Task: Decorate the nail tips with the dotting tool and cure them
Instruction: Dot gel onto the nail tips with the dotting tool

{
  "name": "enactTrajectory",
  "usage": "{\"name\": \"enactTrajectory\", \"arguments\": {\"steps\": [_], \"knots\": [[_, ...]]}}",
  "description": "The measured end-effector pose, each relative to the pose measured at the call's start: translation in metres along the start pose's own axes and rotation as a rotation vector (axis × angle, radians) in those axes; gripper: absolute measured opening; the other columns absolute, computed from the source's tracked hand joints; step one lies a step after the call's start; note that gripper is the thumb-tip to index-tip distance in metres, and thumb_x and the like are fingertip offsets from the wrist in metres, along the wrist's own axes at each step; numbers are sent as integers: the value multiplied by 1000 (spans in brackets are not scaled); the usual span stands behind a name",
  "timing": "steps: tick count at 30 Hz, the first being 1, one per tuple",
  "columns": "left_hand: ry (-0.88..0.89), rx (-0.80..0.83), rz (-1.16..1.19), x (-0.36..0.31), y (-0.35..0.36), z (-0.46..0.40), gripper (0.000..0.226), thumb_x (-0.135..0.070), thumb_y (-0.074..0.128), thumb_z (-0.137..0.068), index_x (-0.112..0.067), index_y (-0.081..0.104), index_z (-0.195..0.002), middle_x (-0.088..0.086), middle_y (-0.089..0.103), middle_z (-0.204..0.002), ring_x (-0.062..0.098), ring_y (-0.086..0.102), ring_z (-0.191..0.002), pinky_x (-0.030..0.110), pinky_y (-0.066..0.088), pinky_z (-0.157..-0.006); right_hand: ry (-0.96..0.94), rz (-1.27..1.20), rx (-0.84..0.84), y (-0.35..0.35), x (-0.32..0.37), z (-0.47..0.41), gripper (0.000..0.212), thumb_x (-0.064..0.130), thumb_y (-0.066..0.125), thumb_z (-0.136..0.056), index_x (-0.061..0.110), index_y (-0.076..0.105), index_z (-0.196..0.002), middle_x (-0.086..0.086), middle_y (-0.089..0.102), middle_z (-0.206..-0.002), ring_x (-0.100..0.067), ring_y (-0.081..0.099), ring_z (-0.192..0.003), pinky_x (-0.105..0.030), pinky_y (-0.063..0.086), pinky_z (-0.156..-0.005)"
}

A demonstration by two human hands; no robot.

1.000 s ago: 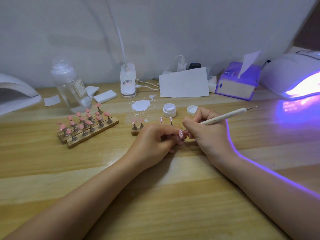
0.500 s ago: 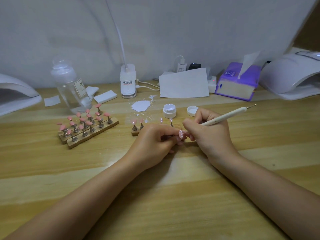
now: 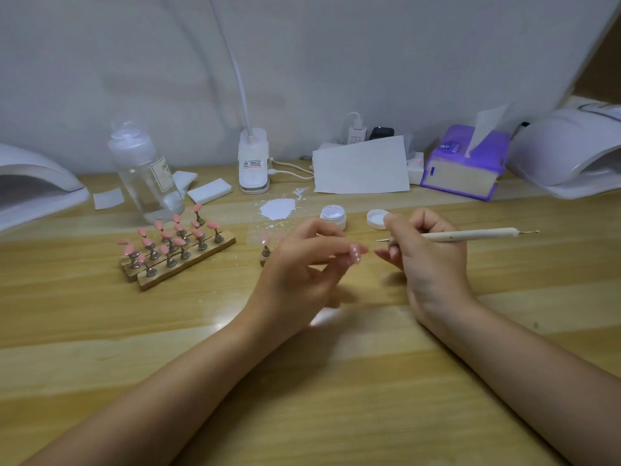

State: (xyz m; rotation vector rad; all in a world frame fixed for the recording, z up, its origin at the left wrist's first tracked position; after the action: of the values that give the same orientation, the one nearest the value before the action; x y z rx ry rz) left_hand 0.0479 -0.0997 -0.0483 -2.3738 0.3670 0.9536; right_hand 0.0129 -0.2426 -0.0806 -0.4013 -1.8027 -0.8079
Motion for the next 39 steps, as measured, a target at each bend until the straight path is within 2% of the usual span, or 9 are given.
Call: {"name": "enactTrajectory", "arguments": {"steps": [3, 6, 12, 16, 21, 24, 27, 31, 39], "knots": [[190, -188, -155, -14, -25, -5, 18, 3, 62, -80, -3, 67, -97, 12, 62, -88, 10, 62, -82, 22, 54, -60, 23, -16, -13, -2, -4, -2, 54, 2, 60, -84, 20, 45, -35, 8, 38, -35, -1, 38, -33, -16, 47, -45], [66, -333, -177, -2, -49, -9, 24, -3, 63, -84, -14, 63, -106, -2, 64, -89, 9, 63, -83, 26, 55, -71, 30, -1, -11, -2, -5, -2, 54, 4, 61, -84, 20, 44, -36, 8, 39, -36, -1, 40, -33, -16, 47, -45], [-176, -217, -281, 31, -53, -10, 34, -13, 67, -81, -25, 56, -111, -16, 63, -79, 6, 60, -85, 20, 44, -58, 42, 24, 21, 0, -7, -2, 53, 6, 63, -84, 21, 43, -37, 10, 40, -37, -1, 43, -33, -16, 49, -47], [-208, -70, -438, 41, -44, -8, 35, -15, 66, -81, -25, 57, -113, -22, 60, -78, 3, 55, -81, 45, 37, -97, 44, 42, 37, 2, -7, -2, 53, 5, 63, -83, 21, 43, -37, 10, 40, -37, -1, 42, -32, -16, 48, -46], [-193, 21, -550, 45, -39, -8, 39, -18, 67, -80, -27, 56, -117, -21, 59, -79, -7, 49, -76, 37, 11, -108, 45, 53, 47, 3, -7, -2, 53, 3, 62, -83, 21, 43, -36, 8, 40, -36, -2, 41, -32, -15, 47, -44], [-218, 52, -535, 46, -39, -9, 40, -21, 67, -81, -29, 55, -118, -21, 59, -82, 1, 50, -80, 35, 9, -108, 41, 64, 55, 4, -7, -2, 52, 3, 63, -83, 20, 42, -38, 9, 41, -37, -2, 41, -32, -15, 46, -44], [-242, 81, -495, 47, -42, -8, 45, -24, 69, -79, -30, 53, -120, -23, 57, -86, -11, 50, -79, 35, 11, -108, 42, 62, 55, 4, -7, -2, 52, 3, 63, -83, 20, 40, -40, 10, 40, -37, -1, 40, -32, -15, 46, -44], [-232, 81, -464, 47, -52, -10, 51, -25, 76, -71, -21, 56, -118, -14, 56, -93, 6, 54, -88, 22, 39, -85, 47, 66, 56, 3, -8, -2, 52, 3, 63, -82, 20, 40, -39, 9, 40, -38, -2, 40, -32, -15, 46, -44], [-258, 164, -607, 50, -53, -8, 6, -17, 62, -83, -21, 61, -87, -13, 49, -71, 6, 49, -73, 26, 39, -68, 45, 64, 58, 4, -7, -2, 49, 2, 63, -82, 20, 38, -43, 10, 38, -38, -1, 38, -32, -16, 46, -44]]}}
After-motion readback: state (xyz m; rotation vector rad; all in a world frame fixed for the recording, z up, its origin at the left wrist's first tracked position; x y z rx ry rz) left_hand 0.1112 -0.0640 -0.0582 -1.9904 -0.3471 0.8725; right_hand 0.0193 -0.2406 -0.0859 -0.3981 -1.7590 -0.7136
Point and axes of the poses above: each hand's wrist, its own z-axis away from the middle knuckle, its own y-axis out of the palm, x = y × z, the point moved 7 cm from there along -z, towards the middle knuckle
